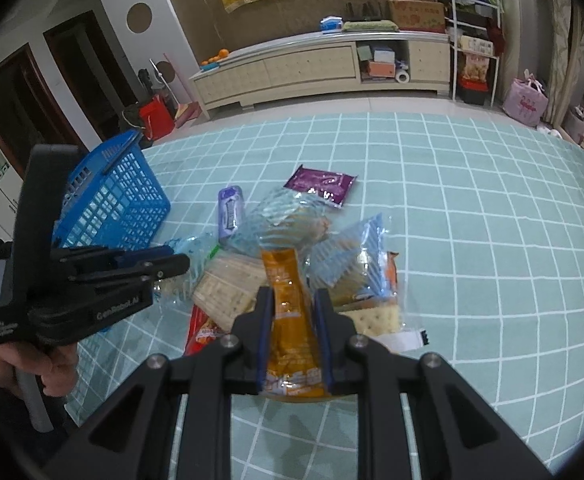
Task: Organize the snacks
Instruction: 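Lift the orange pouch with the right tool while the left tool approaches the snack pile, then grasp the light blue snack pack with the left tool and lift it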
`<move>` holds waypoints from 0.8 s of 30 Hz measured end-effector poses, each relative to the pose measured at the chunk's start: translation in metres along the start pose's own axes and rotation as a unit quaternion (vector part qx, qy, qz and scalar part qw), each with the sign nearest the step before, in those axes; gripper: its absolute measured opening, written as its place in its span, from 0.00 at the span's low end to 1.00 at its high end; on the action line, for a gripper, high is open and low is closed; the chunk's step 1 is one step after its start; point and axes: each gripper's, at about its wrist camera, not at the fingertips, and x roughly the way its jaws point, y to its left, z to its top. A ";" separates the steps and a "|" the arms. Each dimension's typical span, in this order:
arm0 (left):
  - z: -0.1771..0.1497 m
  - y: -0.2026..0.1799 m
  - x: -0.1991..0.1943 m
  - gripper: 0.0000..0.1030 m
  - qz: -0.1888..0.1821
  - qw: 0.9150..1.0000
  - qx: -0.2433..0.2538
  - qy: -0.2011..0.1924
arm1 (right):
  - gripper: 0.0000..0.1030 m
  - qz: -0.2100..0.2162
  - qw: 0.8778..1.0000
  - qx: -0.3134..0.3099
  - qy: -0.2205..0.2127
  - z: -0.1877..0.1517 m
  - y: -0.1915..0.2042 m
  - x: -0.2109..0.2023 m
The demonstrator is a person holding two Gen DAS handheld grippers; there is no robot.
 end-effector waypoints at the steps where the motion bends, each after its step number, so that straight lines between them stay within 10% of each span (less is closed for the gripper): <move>1: -0.001 -0.001 -0.002 0.07 0.001 1.000 0.001 -0.004 | 0.24 0.001 1.000 0.001 0.000 0.000 0.000 0.000; 24: -0.003 0.001 -0.078 0.01 -0.053 0.995 -0.008 -0.085 | 0.24 -0.014 0.999 -0.028 -0.018 0.021 0.038 -0.037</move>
